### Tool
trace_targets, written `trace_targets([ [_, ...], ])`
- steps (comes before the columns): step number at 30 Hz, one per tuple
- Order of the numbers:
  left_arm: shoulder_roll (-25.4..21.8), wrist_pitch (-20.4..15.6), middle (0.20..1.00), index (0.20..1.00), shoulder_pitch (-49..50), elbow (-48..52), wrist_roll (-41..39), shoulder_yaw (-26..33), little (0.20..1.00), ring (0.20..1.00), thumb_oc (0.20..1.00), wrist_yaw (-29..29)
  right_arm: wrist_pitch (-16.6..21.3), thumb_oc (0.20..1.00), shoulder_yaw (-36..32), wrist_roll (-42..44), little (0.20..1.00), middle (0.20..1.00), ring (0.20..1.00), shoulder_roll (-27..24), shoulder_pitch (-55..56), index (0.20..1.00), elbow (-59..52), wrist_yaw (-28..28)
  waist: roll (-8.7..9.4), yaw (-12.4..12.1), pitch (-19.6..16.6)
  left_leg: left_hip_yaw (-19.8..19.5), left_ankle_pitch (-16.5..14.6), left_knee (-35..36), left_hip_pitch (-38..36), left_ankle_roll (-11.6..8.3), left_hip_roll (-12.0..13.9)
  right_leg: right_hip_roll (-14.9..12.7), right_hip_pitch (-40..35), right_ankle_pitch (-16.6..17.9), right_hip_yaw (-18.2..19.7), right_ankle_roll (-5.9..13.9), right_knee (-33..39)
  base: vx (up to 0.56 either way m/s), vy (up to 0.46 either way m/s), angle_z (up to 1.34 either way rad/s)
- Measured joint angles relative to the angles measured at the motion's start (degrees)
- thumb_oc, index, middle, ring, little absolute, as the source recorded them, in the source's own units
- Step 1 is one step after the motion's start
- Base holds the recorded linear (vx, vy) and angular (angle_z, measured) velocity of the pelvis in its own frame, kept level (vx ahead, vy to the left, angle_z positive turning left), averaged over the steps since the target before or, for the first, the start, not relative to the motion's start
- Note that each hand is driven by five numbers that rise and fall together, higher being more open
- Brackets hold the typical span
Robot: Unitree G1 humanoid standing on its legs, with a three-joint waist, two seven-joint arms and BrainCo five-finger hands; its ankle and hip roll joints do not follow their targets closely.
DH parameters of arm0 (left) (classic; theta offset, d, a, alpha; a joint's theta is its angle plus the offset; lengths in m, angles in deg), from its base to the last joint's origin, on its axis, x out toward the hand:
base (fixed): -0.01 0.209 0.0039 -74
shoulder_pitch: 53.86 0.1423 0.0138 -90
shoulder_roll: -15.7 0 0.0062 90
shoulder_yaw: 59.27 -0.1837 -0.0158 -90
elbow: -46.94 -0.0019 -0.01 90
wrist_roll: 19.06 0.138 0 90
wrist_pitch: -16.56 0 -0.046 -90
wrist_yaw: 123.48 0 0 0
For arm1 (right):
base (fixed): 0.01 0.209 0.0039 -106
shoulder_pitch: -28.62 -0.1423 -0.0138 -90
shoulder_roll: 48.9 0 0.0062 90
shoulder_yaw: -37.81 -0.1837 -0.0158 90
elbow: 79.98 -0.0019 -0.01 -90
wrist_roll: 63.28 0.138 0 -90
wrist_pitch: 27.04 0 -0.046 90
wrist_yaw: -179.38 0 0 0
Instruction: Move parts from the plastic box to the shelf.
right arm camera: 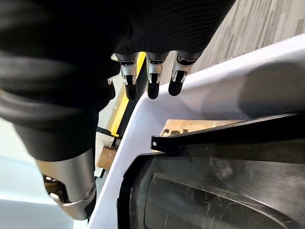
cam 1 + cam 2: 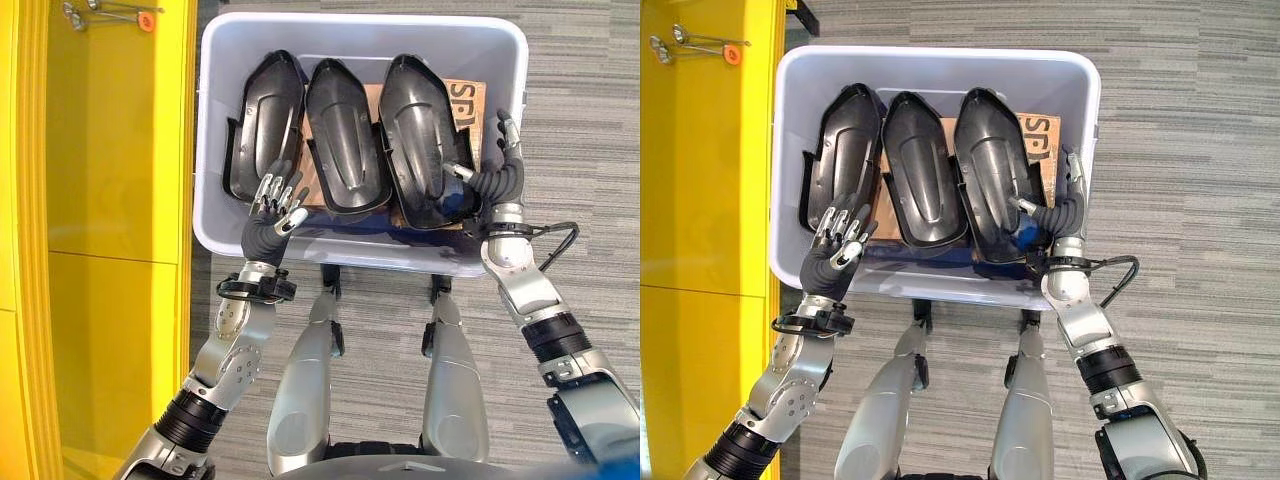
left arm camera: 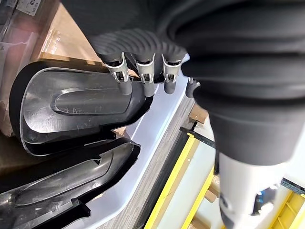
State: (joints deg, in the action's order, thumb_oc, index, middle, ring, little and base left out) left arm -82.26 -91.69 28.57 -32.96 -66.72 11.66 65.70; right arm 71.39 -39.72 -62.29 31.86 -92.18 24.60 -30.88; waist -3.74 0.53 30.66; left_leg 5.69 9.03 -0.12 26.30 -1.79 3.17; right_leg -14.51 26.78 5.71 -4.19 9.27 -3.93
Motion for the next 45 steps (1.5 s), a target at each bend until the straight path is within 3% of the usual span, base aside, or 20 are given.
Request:
trace_targets([
  [16,-0.1,-0.1,1.0,1.0,0.0,0.0,-0.1,-0.1,1.0,1.0,1.0,-0.1,-1.2,1.0,2.3,2.2,1.0,1.0,1.0,0.0,-8.3,1.0,18.4,0.5,-0.04,-1.6,0.0,-0.1,0.0,0.0,1.9,-0.01,-0.2,-0.2,1.8,0.1,-0.1,0.1,0.0,0.0,0.0,0.0],
  [25,-0.6,-0.2,1.0,1.0,-0.1,0.0,-0.1,-1.3,1.0,1.0,1.0,-0.1,0.1,1.0,4.8,3.3,1.0,1.0,1.0,-0.1,-18.1,1.0,32.4,0.9,-0.14,-1.8,0.0,-0.1,0.1,-0.1,2.1,-0.04,-0.2,-0.2,2.2,0.1,0.0,0.12,-0.1,0.0,0.0,0.0],
  [32,-1.5,-0.2,1.0,1.0,-0.3,0.0,-0.2,-2.2,1.0,1.0,1.0,-0.1,2.1,1.0,6.2,7.9,1.0,1.0,1.0,0.0,-26.3,1.0,46.9,2.0,-0.23,-3.4,-0.1,-0.2,0.2,-0.7,2.7,-0.05,-0.3,-0.4,2.6,0.2,0.0,0.15,-0.6,0.0,0.0,0.0],
  [33,-1.5,-0.2,1.0,1.0,-0.3,0.0,-0.2,-2.4,1.0,1.0,1.0,-0.1,2.2,0.583,6.4,8.0,0.583,0.583,0.583,0.1,-27.0,0.583,48.1,2.4,-0.25,-3.4,-0.1,-0.3,0.2,-0.8,2.7,-0.05,-0.3,-0.4,2.6,0.2,0.0,0.15,-0.7,0.0,0.0,0.0],
  [34,-1.5,-0.2,1.0,1.0,-0.3,0.0,-0.2,-2.4,1.0,1.0,1.0,-0.2,2.2,0.445,6.9,8.0,0.445,0.445,0.445,0.3,-27.5,0.445,48.9,2.5,-0.26,-3.4,-0.1,-0.3,0.3,-0.8,2.7,-0.06,-0.4,-0.4,2.6,0.2,0.0,0.14,-0.8,0.0,0.0,0.0],
  [35,-1.4,-0.2,1.0,1.0,-0.3,0.0,-0.2,-2.4,1.0,1.0,1.0,-0.2,2.2,0.2,7.9,7.9,0.2,0.2,0.2,0.2,-28.0,0.2,49.8,2.5,-0.34,-3.4,-0.2,-0.4,0.3,-0.9,2.7,-0.08,-0.4,-0.4,2.6,0.2,0.0,0.13,-0.9,0.0,0.0,0.0],
  [37,-1.4,-0.2,1.0,1.0,-0.4,0.0,-0.2,-3.0,1.0,1.0,1.0,-0.3,2.2,0.2,12.2,7.2,0.2,0.2,0.2,-1.3,-28.7,0.2,50.3,2.9,-0.36,-3.1,-0.3,-0.5,0.4,-0.9,2.7,-0.23,-0.3,-0.4,2.6,0.3,0.0,0.04,-1.2,0.0,0.0,0.0],
  [45,-1.0,-0.1,1.0,1.0,-0.6,0.0,-0.2,-3.3,1.0,1.0,1.0,-0.5,-1.8,0.2,13.6,2.1,0.2,0.2,0.2,-0.5,-28.4,0.2,50.5,3.5,-0.3,-3.1,-2.8,-0.7,0.6,-1.0,2.6,-0.23,-0.2,-0.2,2.3,0.4,-0.3,0.0,-1.2,0.0,0.0,0.0],
])
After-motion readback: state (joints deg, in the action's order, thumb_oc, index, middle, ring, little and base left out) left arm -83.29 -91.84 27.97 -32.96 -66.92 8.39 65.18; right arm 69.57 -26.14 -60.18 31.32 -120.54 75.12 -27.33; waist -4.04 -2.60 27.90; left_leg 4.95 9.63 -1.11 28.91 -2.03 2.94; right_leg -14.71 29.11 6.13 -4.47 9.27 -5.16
